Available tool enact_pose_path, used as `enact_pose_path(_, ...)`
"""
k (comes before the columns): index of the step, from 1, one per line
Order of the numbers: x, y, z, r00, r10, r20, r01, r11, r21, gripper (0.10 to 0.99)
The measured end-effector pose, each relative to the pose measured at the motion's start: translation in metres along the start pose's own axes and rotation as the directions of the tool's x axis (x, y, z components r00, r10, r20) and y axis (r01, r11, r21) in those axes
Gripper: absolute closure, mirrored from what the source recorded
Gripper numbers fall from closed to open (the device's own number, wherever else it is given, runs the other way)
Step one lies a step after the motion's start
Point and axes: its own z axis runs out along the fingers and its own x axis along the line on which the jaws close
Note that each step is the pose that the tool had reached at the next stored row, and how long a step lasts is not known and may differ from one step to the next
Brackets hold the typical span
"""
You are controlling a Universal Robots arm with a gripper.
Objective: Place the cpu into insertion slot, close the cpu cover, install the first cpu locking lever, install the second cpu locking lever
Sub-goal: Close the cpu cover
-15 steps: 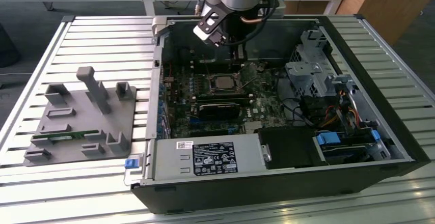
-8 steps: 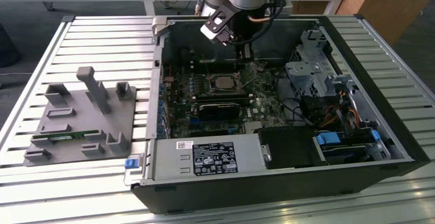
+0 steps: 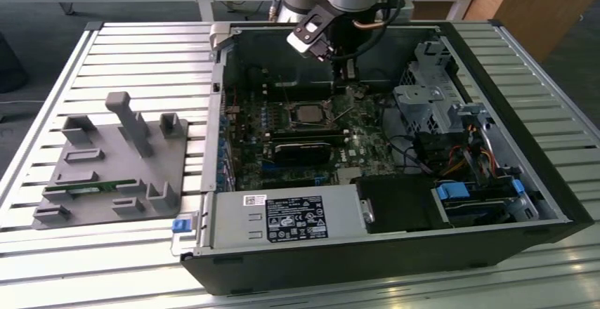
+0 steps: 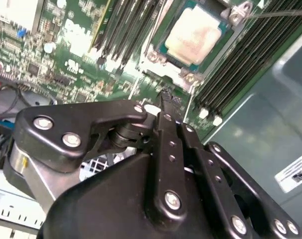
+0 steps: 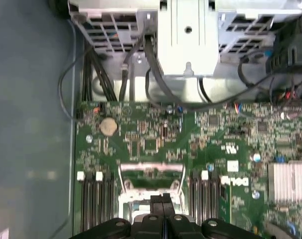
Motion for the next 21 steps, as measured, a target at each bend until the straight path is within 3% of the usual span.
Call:
enact_pose_path(5,0.0002,0.0107,0.0013,1.0,-0.001,-0.0002,0.001,1.0,0.001,0.98)
enact_pose_path(21,0.0004,0.0212,0.0031,1.0,-0.001,-0.0003,0.001,1.0,0.001,0.98)
